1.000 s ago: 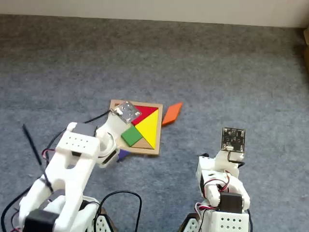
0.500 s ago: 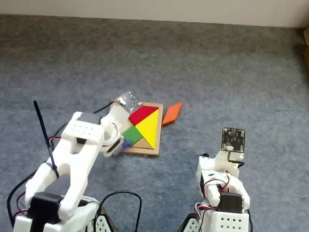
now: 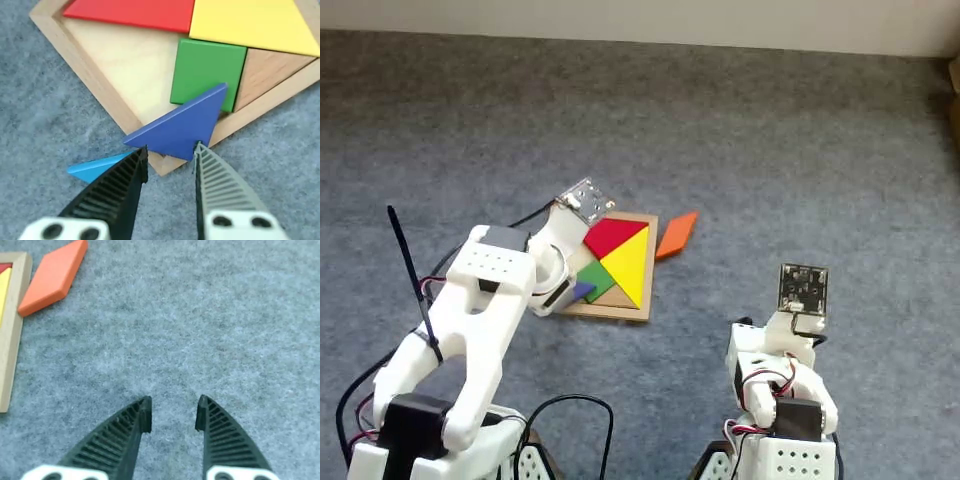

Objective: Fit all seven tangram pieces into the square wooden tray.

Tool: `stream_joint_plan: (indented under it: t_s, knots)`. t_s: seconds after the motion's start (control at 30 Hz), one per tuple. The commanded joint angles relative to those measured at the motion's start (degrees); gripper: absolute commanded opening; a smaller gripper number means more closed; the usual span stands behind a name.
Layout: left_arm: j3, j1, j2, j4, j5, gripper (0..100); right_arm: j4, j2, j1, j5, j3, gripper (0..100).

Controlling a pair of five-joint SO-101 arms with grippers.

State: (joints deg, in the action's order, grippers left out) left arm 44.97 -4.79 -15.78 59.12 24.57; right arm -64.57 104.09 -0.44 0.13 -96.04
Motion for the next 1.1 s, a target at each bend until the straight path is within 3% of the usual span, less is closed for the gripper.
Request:
stream_joint_plan:
  t_s: [0.0,0.4,0.77,1.07]
  knots:
    - [-2.59,1.98,-0.31,-0.79,-0.09,15,0.66,0.04,0.66,0.7,-8.22,15.6]
    - [-7.25,7.25,0.04,1.32,1.41,15,0.66,0.04,0.66,0.7,-8.22,15.6]
    - [-5.32,7.87,0.13,1.32,1.49,15,0.66,0.04,0.66,0.7,-8.22,15.6]
    - [-1.71,10.15,0.13,-3.69,1.41,15,0.66,0.04,0.66,0.7,-8.22,15.6]
